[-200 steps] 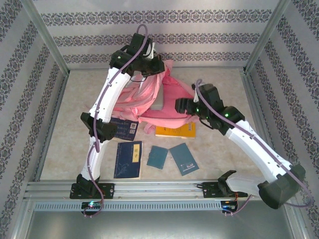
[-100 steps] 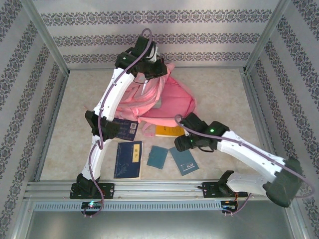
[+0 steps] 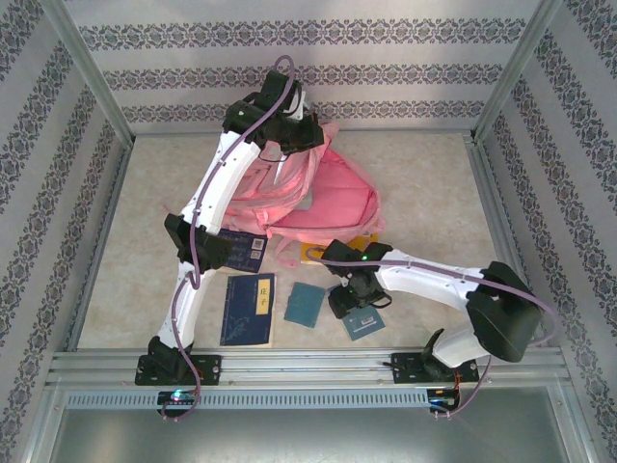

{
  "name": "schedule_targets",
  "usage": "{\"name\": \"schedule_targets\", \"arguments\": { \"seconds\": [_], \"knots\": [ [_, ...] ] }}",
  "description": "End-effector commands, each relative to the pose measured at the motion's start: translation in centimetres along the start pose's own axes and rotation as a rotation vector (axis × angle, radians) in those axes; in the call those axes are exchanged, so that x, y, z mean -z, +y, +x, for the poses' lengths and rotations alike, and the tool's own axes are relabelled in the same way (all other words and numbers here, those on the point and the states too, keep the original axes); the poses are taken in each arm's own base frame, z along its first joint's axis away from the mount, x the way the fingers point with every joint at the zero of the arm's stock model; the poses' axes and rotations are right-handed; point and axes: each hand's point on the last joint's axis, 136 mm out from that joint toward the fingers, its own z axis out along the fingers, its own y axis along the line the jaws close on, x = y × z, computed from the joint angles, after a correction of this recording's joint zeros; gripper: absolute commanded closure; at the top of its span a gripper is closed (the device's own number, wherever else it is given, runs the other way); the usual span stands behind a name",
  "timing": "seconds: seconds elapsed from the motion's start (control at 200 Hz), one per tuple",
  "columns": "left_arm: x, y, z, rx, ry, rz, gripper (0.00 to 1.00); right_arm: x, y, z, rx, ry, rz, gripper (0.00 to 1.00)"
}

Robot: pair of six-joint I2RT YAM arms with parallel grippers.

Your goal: Pack the student bag

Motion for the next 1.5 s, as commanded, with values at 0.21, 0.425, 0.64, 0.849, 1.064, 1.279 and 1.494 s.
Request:
{"name": "schedule_targets", "arguments": {
  "seconds": [0.21, 0.425, 0.64, 0.849, 1.064, 1.279, 1.494],
  "knots": [
    [1.2, 0.6, -1.1, 0.025, -0.028, -0.002, 1.0, -3.4, -3.5, -1.2, -0.187, 0.045, 0.124, 0.31],
    [0.9, 1.0, -1.2, 0.028, -0.024, -0.005, 1.0, -0.3, -5.6, -3.1, -0.227, -0.069, 0.109, 0.29],
    [0.4, 1.4, -1.3, 0.041, -0.015, 0.003, 1.0, 3.2, -4.8, -3.5, -0.257, -0.175, 0.055, 0.31],
    [0.0, 1.5, -1.1, 0.053, 0.0, 0.013, 1.0, 1.8, -5.9, -2.9, -0.339, -0.143, 0.142, 0.11],
    [-0.8, 2.0, -0.9, 0.067, 0.017, 0.009, 1.0, -0.1, -5.9, -2.6, -0.394, -0.112, 0.088, 0.02],
    [-1.2, 2.2, -0.7, 0.07, 0.027, 0.009, 1.0, -1.7, -5.0, -2.8, -0.384, -0.061, 0.063, 0.02],
    [-1.3, 2.3, -0.6, 0.069, 0.031, 0.006, 1.0, -3.4, -4.5, -2.8, -0.381, -0.022, 0.037, 0.02]
  ]
}}
